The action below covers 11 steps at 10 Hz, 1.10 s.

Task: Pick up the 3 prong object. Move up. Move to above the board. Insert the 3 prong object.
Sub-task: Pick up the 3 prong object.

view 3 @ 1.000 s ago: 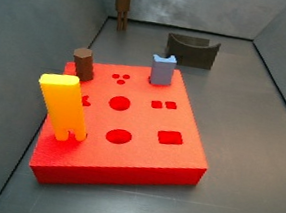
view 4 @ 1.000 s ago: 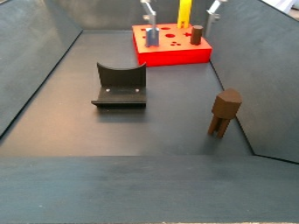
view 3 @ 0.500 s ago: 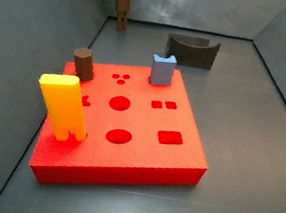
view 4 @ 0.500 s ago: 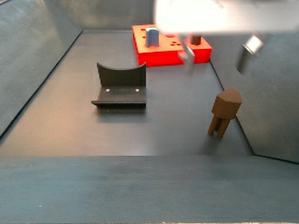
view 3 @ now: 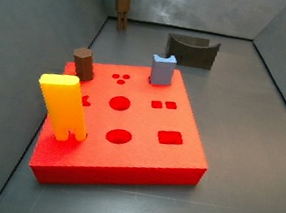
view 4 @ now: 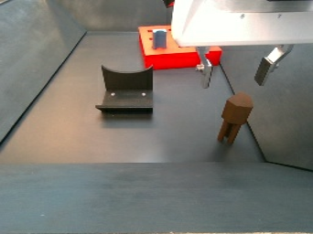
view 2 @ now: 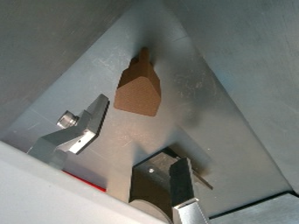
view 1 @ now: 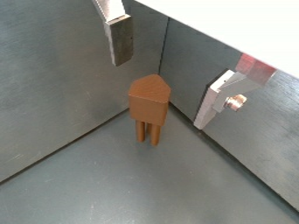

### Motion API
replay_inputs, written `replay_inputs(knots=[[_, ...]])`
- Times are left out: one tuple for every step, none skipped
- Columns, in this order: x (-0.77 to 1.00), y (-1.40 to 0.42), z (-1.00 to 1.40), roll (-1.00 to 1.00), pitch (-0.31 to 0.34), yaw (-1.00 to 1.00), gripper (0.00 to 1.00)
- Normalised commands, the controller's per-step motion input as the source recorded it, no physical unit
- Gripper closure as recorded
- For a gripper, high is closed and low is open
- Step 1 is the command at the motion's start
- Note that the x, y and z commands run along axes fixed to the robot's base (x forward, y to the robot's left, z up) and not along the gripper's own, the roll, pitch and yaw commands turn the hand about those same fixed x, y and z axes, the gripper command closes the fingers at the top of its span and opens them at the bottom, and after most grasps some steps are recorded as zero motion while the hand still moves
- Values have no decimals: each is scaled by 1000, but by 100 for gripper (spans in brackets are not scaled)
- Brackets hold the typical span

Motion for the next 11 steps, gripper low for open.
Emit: replay_inputs(knots=[[0, 29, -89, 0, 0, 60, 0], [0, 9, -100, -1, 0, 69, 0], [0, 0, -114, -7, 0, 77, 0], [0, 0, -83, -10, -17, 71, 0], [0, 0, -46, -20, -26, 0, 0], [0, 0, -46, -17, -23, 0, 0], [0, 0, -37, -17, -13, 0, 0], [0, 0, -3, -24, -9, 0, 0], [0, 0, -29, -7, -1, 0, 0], [-340, 69, -231, -4, -96, 191, 0], [-374, 131, -349, -87, -204, 497, 0]])
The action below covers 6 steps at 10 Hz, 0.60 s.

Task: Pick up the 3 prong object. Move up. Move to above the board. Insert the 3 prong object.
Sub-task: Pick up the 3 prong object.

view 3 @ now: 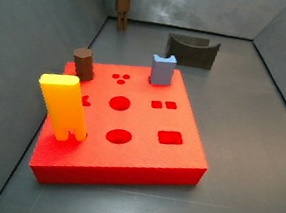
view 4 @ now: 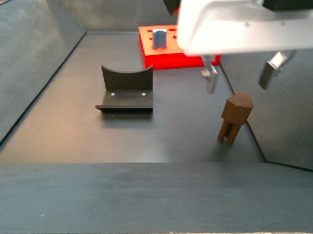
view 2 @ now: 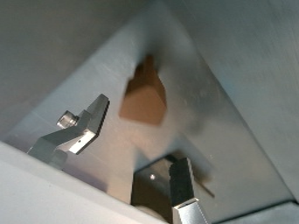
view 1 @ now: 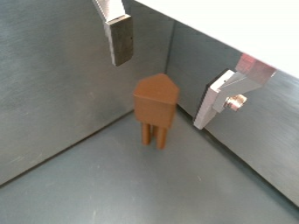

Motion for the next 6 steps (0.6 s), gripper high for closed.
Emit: replay_inputs(knots=[[-249, 143, -406, -126, -220, 589, 0], [-191, 71, -454, -99, -196, 571, 0], [-74, 26, -483, -83, -171, 483, 0], [0, 0, -543, -93, -141, 360, 0], [240, 40, -623, -137, -76, 246, 0], [60, 0, -351, -63, -64, 37, 0]])
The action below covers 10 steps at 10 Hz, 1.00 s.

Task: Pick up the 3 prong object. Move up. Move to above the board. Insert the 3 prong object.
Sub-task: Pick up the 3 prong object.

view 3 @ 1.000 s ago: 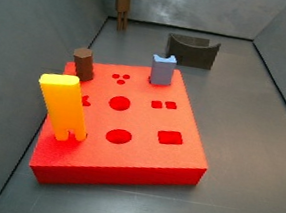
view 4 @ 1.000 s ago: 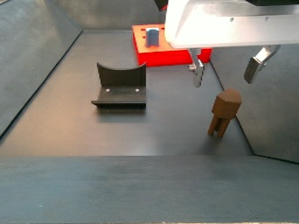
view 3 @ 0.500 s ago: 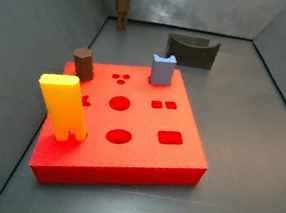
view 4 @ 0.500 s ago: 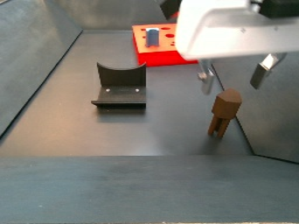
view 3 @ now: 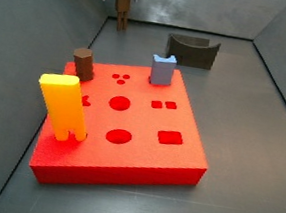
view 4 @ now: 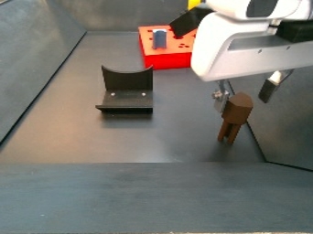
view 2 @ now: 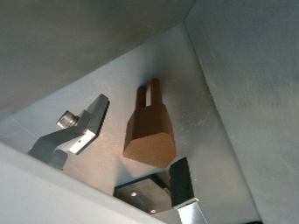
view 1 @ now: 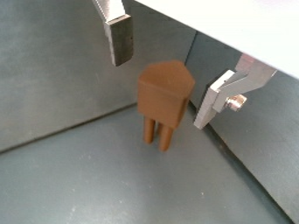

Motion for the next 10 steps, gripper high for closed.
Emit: replay_inputs(knots=[[0, 0, 0, 0, 0, 0, 0], [0, 0, 0, 0, 0, 0, 100], [0, 0, 0, 0, 0, 0, 100], [0, 0, 0, 0, 0, 0, 100], [0, 0, 0, 0, 0, 0, 100], [0, 0, 0, 0, 0, 0, 100], [0, 0, 0, 0, 0, 0, 100], [0, 0, 0, 0, 0, 0, 100], [0, 0, 0, 0, 0, 0, 100], [0, 0, 0, 0, 0, 0, 100]])
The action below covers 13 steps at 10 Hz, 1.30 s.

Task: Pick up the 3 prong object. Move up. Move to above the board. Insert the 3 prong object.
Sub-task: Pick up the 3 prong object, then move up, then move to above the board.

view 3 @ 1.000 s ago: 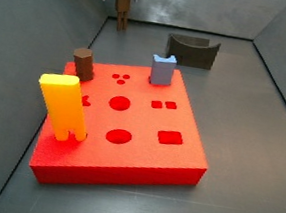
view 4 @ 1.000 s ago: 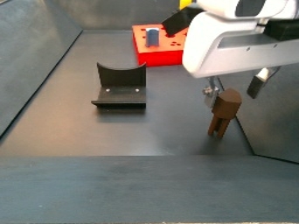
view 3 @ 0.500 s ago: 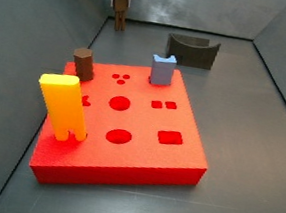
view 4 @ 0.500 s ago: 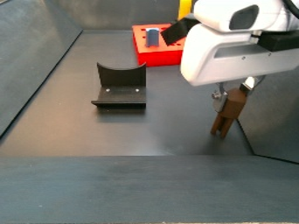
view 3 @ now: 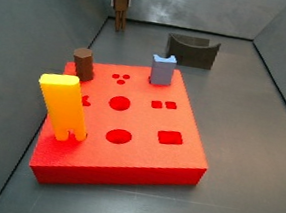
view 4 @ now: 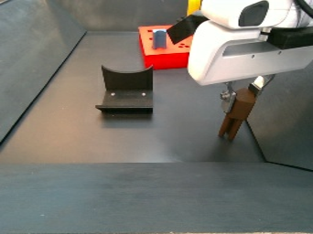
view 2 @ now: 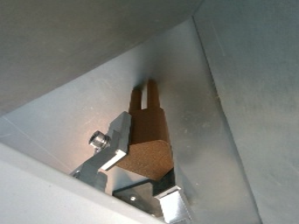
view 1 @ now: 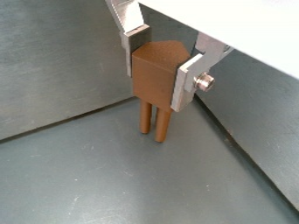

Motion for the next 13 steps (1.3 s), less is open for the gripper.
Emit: replay_inputs(knots=[[0, 0, 0, 0, 0, 0, 100], [0, 0, 0, 0, 0, 0, 100], [0, 0, 833, 0, 0, 0, 100], [-51, 28, 782, -1, 33, 13, 100], [-69, 24, 684, 12, 63, 3, 100], [-58, 17, 621, 28, 66, -4, 100], [-47, 10, 478, 59, 72, -9, 100], [-39, 9, 366, 81, 76, -4, 100], [-35, 6, 255, 97, 84, 4, 100], [-29, -91, 1000, -31, 77, -202, 100], [-28, -91, 1000, -23, 78, -187, 100], [-28, -84, 1000, -11, 76, -149, 100], [-26, -76, 1000, 4, 76, -93, 100]])
